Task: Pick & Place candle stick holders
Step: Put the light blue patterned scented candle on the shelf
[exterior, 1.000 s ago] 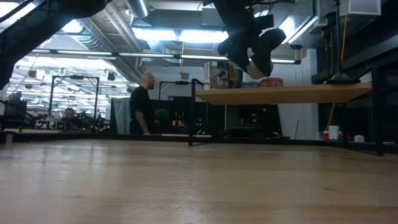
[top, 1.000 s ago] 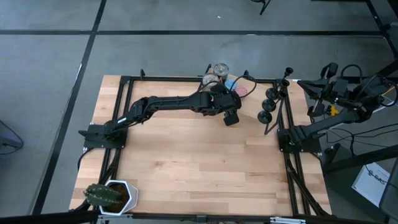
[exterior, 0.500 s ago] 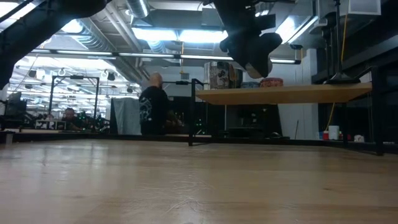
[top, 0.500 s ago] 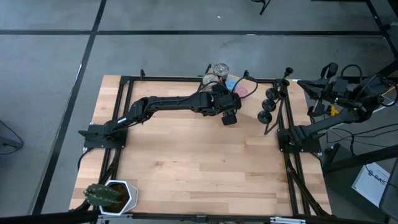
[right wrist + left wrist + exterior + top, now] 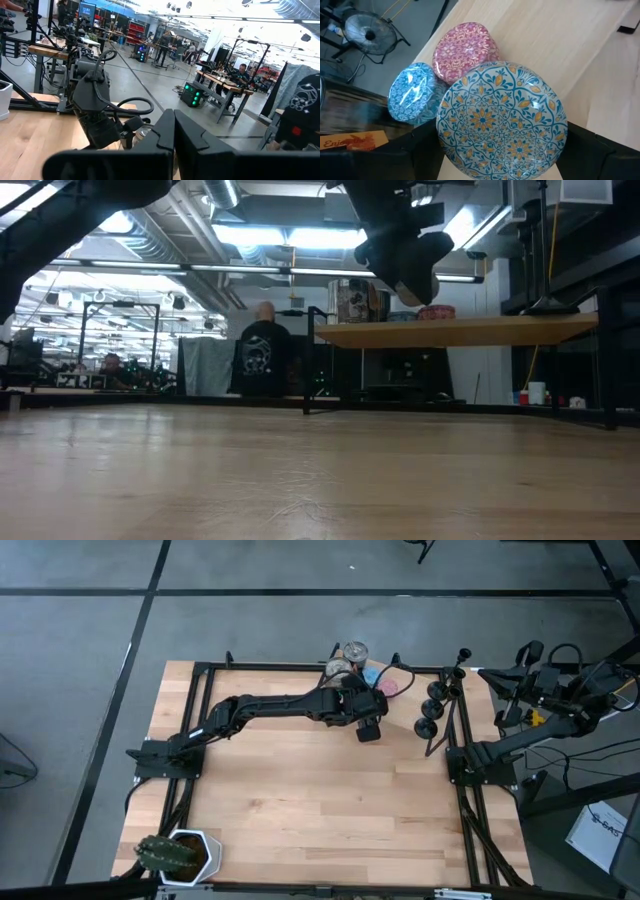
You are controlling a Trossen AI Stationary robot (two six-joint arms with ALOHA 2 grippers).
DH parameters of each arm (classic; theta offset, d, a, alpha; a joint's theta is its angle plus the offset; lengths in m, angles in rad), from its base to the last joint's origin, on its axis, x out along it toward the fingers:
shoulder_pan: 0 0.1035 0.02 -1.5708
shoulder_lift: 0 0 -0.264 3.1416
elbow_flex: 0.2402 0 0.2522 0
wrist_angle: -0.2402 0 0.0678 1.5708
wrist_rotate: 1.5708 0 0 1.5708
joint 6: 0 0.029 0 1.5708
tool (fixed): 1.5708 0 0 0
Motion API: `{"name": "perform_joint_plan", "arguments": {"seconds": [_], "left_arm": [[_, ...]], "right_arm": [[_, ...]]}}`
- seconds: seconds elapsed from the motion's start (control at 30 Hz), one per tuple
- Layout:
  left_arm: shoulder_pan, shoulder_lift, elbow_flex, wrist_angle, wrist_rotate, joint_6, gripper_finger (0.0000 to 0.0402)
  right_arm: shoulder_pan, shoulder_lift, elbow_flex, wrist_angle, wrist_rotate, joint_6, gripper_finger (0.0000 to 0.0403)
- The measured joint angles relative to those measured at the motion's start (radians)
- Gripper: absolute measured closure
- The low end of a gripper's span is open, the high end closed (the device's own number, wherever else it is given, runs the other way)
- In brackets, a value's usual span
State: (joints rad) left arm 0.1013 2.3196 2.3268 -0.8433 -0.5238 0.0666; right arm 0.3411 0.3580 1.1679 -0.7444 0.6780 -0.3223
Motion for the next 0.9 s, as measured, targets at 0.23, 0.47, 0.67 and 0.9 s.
{"name": "perform_joint_plan", "arguments": {"seconds": [0.23,0.47,0.67,0.9], "left_arm": [[0.002,0.0,0.0,-0.023,0.001,0.003,0.01],[0.016,0.0,0.0,-0.025,0.029,0.034,0.01],[0.031,0.001,0.0,-0.026,0.054,0.034,0.01],[0.041,0.001,0.0,-0.027,0.055,0.027,0.01]], "right_arm": [[0.0,0.0,0.0,0.0,0.0,0.0,0.0398],[0.0,0.0,0.0,0.0,0.0,0.0,0.0398],[0.0,0.0,0.0,0.0,0.0,0.0,0.0398],[0.0,0.0,0.0,0.0,0.0,0.0,0.0398]]}}
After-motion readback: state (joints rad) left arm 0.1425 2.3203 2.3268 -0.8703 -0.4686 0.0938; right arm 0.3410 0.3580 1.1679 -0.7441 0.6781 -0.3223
